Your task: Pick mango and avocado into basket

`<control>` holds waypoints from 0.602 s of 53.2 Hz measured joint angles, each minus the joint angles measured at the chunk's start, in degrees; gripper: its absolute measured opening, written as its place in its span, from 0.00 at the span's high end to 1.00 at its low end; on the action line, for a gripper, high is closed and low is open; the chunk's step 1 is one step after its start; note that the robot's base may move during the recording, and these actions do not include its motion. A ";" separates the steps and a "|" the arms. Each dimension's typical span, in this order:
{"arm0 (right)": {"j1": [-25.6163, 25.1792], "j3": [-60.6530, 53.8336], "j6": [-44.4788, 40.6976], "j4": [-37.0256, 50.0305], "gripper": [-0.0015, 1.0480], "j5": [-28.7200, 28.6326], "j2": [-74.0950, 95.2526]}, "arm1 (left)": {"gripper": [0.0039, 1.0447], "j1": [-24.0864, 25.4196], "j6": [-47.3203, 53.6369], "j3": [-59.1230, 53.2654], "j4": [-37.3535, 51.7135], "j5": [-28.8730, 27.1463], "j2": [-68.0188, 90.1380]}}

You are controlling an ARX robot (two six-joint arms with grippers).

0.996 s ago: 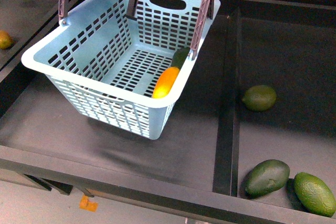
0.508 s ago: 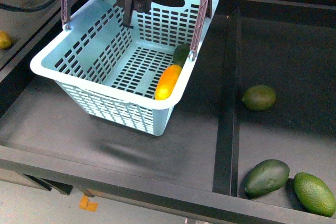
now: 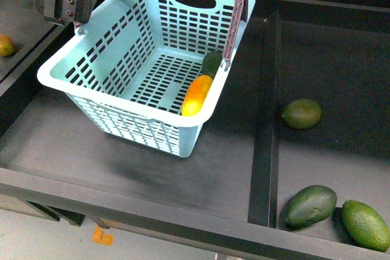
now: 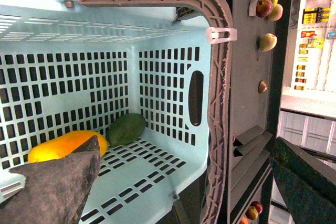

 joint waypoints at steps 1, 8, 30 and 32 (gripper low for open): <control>0.00 0.00 0.00 0.00 0.08 0.00 0.00 | 0.07 0.02 0.02 -0.02 0.00 0.04 -0.07; 0.00 0.00 0.02 0.00 0.08 0.00 0.00 | 0.21 0.26 21.20 -9.90 24.81 -3.63 -0.31; 0.00 0.00 0.00 0.00 0.08 0.00 -0.02 | 0.98 9.20 84.67 -51.32 64.59 3.91 -21.99; 0.00 0.00 0.02 0.00 0.08 0.00 -0.02 | 0.98 9.81 85.00 -53.40 64.52 4.42 -24.17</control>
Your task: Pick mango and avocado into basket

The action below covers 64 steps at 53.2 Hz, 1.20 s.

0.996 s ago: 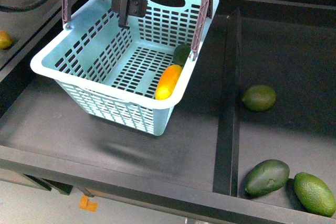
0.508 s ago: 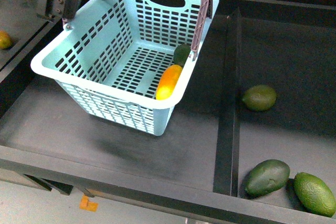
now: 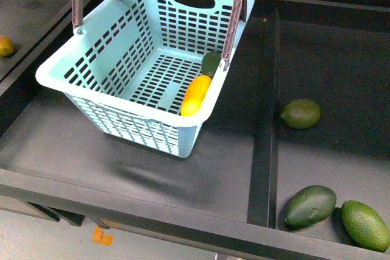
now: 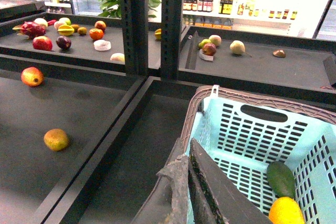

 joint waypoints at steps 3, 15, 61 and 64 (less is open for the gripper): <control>0.00 0.00 0.00 0.00 0.08 0.00 0.00 | 0.98 0.98 0.22 -2.73 -0.72 0.79 -3.96; 0.00 0.00 0.00 0.00 0.08 0.00 0.00 | 0.98 3.52 0.50 -10.27 -6.62 3.45 -17.33; 0.00 0.00 -0.02 0.00 0.08 0.00 0.00 | 0.98 7.52 0.72 -16.74 -44.22 7.30 -62.77; 0.00 0.00 0.00 0.00 0.08 0.00 0.00 | 0.98 7.52 0.72 -16.74 -46.07 7.30 -64.72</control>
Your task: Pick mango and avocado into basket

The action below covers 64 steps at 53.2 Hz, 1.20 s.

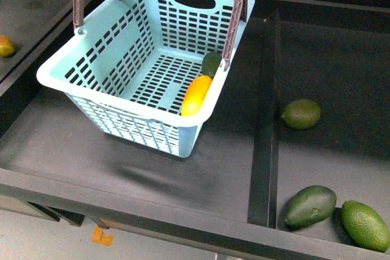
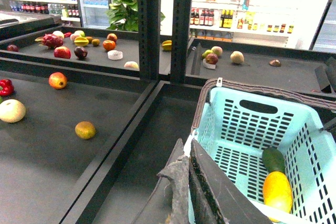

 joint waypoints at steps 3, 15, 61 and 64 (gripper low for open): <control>0.00 0.00 -0.02 0.00 0.08 0.00 0.00 | 0.98 0.00 0.00 0.00 -1.64 0.00 -1.66; 0.00 0.00 0.00 0.00 0.08 0.00 0.00 | 0.98 0.00 0.00 0.00 -6.47 0.00 -6.51; 0.00 0.00 -0.02 0.00 0.08 0.00 0.00 | 0.98 0.02 0.02 0.02 -20.92 -0.02 -20.65; 0.00 0.00 0.00 0.00 0.08 0.00 0.00 | 0.98 0.02 0.02 0.02 -20.92 -0.02 -20.65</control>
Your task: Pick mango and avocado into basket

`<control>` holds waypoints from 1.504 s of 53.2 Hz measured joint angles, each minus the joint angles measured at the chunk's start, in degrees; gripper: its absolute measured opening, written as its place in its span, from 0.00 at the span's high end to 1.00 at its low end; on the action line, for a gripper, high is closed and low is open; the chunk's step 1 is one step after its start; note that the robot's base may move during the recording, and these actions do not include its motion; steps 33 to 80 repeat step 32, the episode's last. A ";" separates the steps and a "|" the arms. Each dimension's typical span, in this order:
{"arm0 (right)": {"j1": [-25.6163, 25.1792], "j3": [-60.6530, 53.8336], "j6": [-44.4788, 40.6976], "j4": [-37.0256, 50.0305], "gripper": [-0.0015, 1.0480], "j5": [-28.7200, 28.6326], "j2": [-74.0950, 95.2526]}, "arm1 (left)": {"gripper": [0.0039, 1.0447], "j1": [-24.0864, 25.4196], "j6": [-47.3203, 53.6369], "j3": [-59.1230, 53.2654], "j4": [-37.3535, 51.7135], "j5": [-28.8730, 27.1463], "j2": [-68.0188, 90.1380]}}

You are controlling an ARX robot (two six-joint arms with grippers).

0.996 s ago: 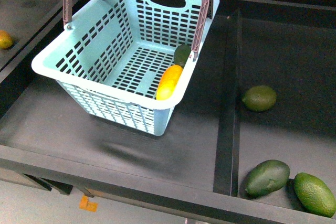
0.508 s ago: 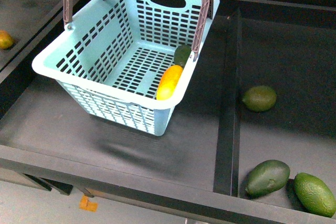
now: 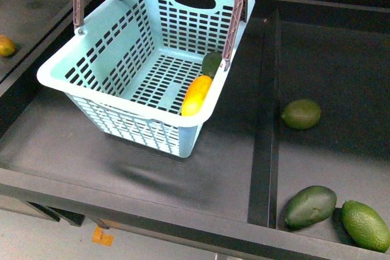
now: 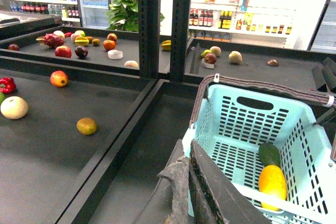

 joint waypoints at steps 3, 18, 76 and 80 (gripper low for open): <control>0.00 0.00 0.00 0.00 0.08 0.00 0.00 | 0.98 0.00 0.00 0.00 0.00 0.00 0.00; 0.00 0.00 0.00 0.00 0.08 0.00 0.00 | 0.59 0.00 -0.02 0.00 0.00 0.00 0.00; 0.00 0.00 0.00 0.00 0.08 0.00 0.00 | 0.07 0.00 0.00 0.00 0.00 0.00 0.00; 0.00 0.00 0.00 0.00 0.08 0.00 0.00 | 0.07 0.00 0.00 0.00 0.00 0.00 0.00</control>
